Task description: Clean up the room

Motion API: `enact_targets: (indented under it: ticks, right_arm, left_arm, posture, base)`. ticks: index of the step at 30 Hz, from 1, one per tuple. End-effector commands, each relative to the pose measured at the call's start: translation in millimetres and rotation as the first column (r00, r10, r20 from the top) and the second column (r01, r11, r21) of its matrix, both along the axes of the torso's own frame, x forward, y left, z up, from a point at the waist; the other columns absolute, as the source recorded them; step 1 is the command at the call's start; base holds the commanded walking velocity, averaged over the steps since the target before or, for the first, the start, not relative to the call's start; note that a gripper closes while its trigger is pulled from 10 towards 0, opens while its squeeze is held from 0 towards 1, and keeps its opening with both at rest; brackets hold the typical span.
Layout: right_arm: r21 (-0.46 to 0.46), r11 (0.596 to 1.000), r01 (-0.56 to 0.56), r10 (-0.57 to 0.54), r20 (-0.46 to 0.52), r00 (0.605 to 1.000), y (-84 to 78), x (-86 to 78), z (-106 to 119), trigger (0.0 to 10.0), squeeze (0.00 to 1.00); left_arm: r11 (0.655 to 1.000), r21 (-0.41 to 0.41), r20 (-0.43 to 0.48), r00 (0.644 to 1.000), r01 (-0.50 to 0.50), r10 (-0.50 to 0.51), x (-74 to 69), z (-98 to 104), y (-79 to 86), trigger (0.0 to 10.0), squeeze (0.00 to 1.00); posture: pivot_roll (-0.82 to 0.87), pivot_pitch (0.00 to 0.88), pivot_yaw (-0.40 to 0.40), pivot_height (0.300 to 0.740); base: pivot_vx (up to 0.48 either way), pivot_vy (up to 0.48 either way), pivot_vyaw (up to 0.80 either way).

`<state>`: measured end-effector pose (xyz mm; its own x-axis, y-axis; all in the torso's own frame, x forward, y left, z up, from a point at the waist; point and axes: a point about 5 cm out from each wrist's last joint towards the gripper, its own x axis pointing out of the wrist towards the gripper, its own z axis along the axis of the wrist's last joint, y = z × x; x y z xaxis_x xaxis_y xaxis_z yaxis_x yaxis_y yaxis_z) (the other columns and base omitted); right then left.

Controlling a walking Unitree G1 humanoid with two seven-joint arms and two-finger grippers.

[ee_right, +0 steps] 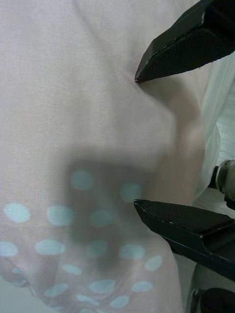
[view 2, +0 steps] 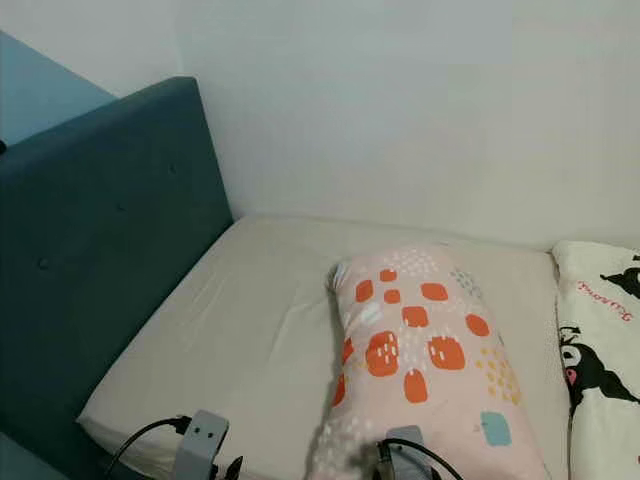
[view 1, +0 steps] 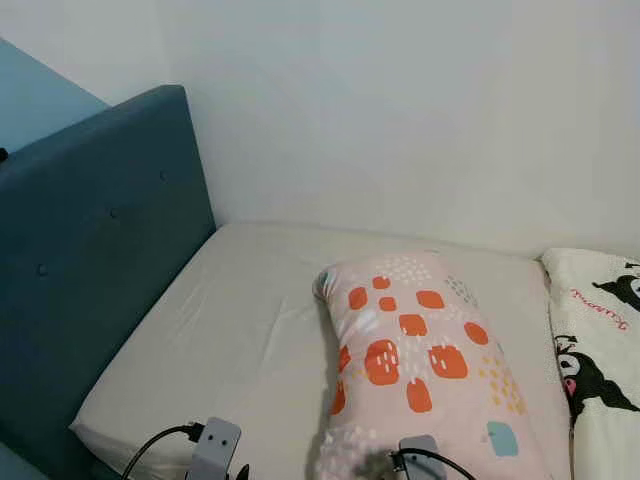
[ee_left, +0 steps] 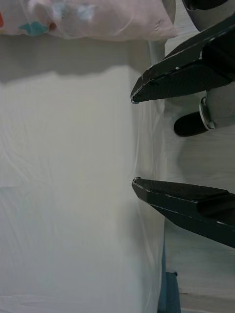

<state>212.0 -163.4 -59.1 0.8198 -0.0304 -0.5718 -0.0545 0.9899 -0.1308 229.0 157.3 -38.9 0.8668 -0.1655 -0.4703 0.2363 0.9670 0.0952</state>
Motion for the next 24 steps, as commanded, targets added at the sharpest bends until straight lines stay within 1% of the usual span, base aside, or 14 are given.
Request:
enact_targets:
  ticks: [1,7,10,24]
  right_arm:
    - [0.005,1.000,0.021,-0.021,-0.007,1.000,-1.5,-2.9,-1.6,10.0,0.00]
    - [0.004,1.000,0.029,-0.029,-0.007,1.000,-2.8,-2.8,-1.6,10.0,0.00]
    - [0.004,0.999,0.034,-0.034,-0.006,0.999,-3.3,-2.7,-1.5,10.0,0.00]
    - [0.004,0.999,0.047,-0.047,0.004,0.999,-8.7,1.3,1.3,10.0,0.00]
  left_arm:
    - [1.000,0.015,-0.013,1.000,0.023,-0.023,-1.1,-1.5,-0.5,10.0,0.00]
    - [0.999,0.019,-0.013,0.999,0.040,-0.039,0.4,-0.7,-3.0,10.0,0.00]
    - [1.000,-0.003,-0.025,1.000,0.015,-0.016,0.3,-1.7,-2.9,10.0,0.00]
    - [1.000,0.012,-0.031,1.000,0.005,-0.004,2.7,-1.2,-1.2,10.0,0.00]
  posture:
    - [0.04,0.096,-0.001,0.740]
    - [0.04,0.093,0.000,0.740]
    - [0.04,0.094,0.000,0.740]
    - [0.04,0.094,-0.002,0.740]
  base:
    - [0.000,-0.247,0.00]
    - [0.000,-0.480,0.00]
    - [0.000,0.000,0.00]
    - [0.000,0.000,0.00]
